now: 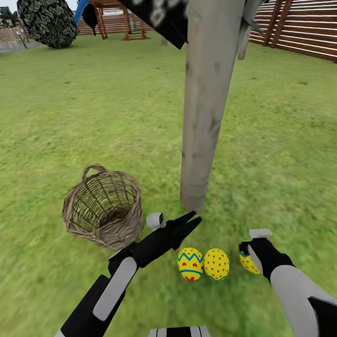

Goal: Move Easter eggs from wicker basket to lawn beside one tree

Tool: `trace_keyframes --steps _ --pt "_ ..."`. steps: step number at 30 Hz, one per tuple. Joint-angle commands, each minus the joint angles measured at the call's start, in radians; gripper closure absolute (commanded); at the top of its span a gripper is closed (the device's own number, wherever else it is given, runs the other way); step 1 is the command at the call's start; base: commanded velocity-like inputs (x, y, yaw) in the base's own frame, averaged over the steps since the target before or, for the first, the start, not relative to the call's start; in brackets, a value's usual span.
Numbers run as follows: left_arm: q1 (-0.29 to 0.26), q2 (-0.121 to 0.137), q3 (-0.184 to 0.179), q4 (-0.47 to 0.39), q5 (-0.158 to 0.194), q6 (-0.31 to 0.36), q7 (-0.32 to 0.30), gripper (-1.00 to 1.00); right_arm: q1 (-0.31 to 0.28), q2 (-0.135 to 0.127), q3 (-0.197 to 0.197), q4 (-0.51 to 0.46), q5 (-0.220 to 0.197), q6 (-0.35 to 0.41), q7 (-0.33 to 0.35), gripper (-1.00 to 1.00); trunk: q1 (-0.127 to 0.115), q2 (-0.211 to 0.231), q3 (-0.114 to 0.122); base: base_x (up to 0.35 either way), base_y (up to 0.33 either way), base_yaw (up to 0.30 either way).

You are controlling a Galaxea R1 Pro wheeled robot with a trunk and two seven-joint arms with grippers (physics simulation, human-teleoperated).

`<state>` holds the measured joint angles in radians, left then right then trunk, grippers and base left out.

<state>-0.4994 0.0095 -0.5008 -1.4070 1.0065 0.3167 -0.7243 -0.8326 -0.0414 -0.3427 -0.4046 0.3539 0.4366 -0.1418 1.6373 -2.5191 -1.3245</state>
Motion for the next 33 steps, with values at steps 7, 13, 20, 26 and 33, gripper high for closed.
trace_keyframes --steps 7,13,20,26,33 --pt "-0.001 0.02 0.005 0.2 -0.005 0.009 0.142 -1.0 0.001 -0.012 0.0 -0.116 0.003 0.202 0.263 -1.0 -0.002 0.001 0.019 0.0 0.0 0.0" --pt "0.013 0.067 0.004 0.309 -0.065 0.021 0.193 -1.0 0.01 -0.008 0.002 -0.103 0.005 0.203 0.269 -1.0 -0.002 0.001 0.019 0.0 0.0 0.0" --pt "0.076 0.104 0.003 0.418 -0.064 0.028 0.21 -1.0 0.012 -0.002 0.003 -0.097 0.005 0.2 0.272 -1.0 -0.005 0.002 0.042 0.0 0.0 0.0" --pt "0.103 0.14 0.002 0.442 -0.064 0.026 0.314 -1.0 0.012 -0.002 0.005 -0.09 0.007 0.199 0.272 -1.0 -0.008 0.004 0.065 0.0 0.0 0.0" --pt "0.128 0.168 0.008 0.577 -0.065 0.026 0.329 -1.0 0.015 -0.002 0.005 -0.012 0.015 0.173 0.269 -1.0 -0.011 0.005 0.092 0.0 0.0 0.0"
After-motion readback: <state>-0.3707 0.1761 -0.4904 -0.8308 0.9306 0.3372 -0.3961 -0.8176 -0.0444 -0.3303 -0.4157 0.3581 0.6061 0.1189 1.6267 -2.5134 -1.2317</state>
